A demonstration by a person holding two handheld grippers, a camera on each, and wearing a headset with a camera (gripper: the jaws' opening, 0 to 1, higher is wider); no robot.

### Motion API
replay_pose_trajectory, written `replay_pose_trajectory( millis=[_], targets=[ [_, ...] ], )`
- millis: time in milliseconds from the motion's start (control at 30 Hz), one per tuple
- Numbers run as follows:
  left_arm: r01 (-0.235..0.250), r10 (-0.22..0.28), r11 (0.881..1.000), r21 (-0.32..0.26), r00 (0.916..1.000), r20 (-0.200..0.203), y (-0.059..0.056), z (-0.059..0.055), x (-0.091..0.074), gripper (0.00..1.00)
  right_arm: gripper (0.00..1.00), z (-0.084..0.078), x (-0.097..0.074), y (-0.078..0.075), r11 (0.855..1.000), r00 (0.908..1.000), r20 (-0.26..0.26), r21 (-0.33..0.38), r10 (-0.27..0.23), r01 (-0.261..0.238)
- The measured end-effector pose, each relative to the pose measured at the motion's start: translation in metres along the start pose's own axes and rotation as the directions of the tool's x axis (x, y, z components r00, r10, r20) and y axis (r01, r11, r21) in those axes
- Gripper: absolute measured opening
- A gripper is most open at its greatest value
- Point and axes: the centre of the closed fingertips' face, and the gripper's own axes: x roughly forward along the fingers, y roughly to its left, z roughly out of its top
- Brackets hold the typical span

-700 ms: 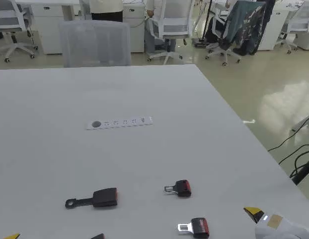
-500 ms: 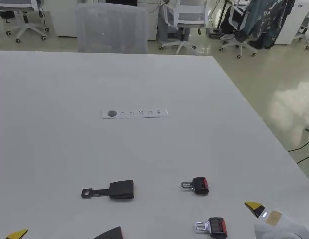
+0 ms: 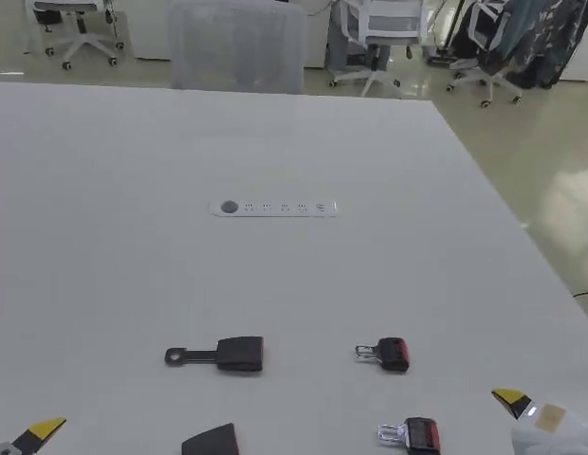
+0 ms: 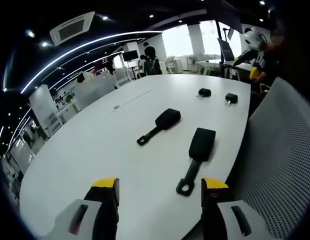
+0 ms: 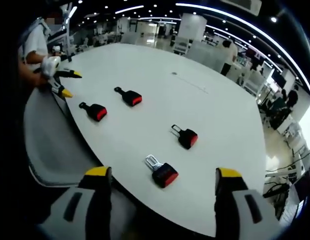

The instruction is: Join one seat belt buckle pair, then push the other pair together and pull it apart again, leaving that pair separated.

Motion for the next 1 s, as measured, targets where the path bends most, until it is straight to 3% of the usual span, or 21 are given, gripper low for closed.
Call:
replay_pose_trajectory(
  millis=[67, 133, 233, 300, 400, 533, 600, 767, 1000],
  targets=[
    [0.034, -0.034, 0.999, -0.005, 0.9990, -0.030, -0.007, -0.005, 0.003, 0.71, 0.87, 0.001, 0.003, 0.002, 1.000, 0.9999, 0.007, -0.010, 0.013, -0.013],
    [0.057, -0.057, 0.998, 0.014, 0.9981, -0.025, -0.012, -0.002, 0.005, 0.76, 0.87, 0.001, 0.009, 0.009, 0.996, 0.9990, -0.001, -0.072, 0.045, -0.045],
    [0.068, -0.067, 0.997, 0.036, 0.9975, -0.023, -0.017, 0.003, 0.005, 0.78, 0.88, -0.002, 0.016, 0.023, 0.978, 0.9967, -0.022, -0.194, 0.078, -0.081],
    [0.078, -0.077, 0.996, 0.052, 0.9966, -0.028, -0.020, 0.002, 0.006, 0.80, 0.88, -0.007, 0.019, 0.030, 0.966, 0.9945, -0.041, -0.237, 0.096, -0.103],
    [0.083, -0.081, 0.996, 0.041, 0.9957, -0.045, -0.021, -0.001, 0.008, 0.82, 0.88, -0.012, 0.022, 0.035, 0.960, 0.9929, -0.056, -0.254, 0.105, -0.116],
    [0.096, -0.093, 0.994, 0.051, 0.9937, -0.063, -0.028, 0.003, 0.009, 0.84, 0.87, -0.013, 0.024, 0.036, 0.958, 0.9932, -0.045, -0.263, 0.107, -0.115],
    [0.105, -0.103, 0.991, 0.080, 0.9941, -0.035, -0.033, 0.012, 0.010, 0.84, 0.87, -0.013, 0.025, 0.035, 0.959, 0.9939, -0.038, -0.260, 0.104, -0.110],
    [0.116, -0.114, 0.990, 0.081, 0.9931, -0.026, -0.039, 0.021, 0.011, 0.84, 0.88, -0.012, 0.024, 0.029, 0.963, 0.9963, -0.020, -0.255, 0.084, -0.086],
    [0.111, -0.110, 0.990, 0.090, 0.9938, -0.016, -0.040, 0.020, 0.011, 0.84, 0.88, -0.016, 0.005, 0.025, 0.975, 0.9988, 0.010, -0.219, 0.048, -0.045]
  ],
)
